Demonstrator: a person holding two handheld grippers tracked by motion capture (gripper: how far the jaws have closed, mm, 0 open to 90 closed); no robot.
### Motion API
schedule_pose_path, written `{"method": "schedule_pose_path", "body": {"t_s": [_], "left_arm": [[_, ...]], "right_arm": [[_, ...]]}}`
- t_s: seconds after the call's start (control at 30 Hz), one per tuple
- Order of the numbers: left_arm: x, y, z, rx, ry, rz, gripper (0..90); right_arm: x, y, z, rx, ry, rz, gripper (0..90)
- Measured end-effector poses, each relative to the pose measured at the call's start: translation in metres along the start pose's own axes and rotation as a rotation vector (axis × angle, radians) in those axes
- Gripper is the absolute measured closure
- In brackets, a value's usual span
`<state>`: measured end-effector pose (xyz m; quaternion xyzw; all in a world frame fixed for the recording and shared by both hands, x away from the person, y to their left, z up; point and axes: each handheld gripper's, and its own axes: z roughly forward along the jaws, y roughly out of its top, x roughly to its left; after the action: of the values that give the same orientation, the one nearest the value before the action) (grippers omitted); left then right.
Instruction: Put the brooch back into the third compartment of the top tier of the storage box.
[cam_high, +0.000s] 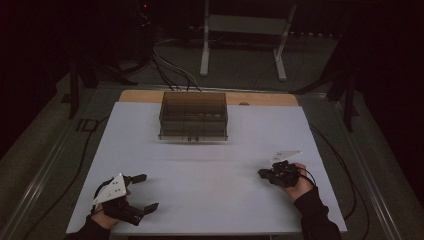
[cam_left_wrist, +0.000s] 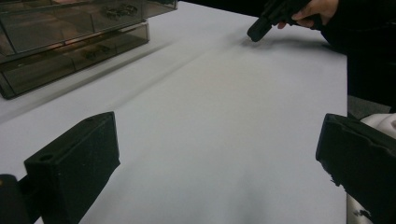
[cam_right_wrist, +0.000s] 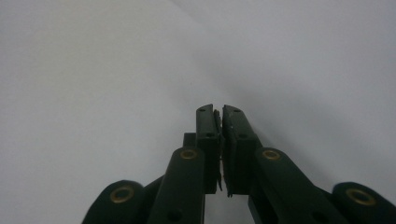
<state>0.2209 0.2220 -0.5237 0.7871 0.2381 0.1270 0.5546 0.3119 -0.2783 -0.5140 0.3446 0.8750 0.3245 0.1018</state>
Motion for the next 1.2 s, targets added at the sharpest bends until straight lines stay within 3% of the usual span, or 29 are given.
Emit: {"method": "schedule_pose_path", "body": {"t_s": [0.27, 1.2], "left_arm": [[0.000, 0.000, 0.000, 0.005, 0.002, 0.002, 0.5], [0.000, 0.000, 0.001, 0.004, -0.012, -0.006, 0.5]], "right_arm": [[0.008, 0.008, -0.004, -0.004, 0.005, -0.036, 86.3], [0.015, 0.039, -0.012, -0.025, 0.014, -0.065, 86.3]]}}
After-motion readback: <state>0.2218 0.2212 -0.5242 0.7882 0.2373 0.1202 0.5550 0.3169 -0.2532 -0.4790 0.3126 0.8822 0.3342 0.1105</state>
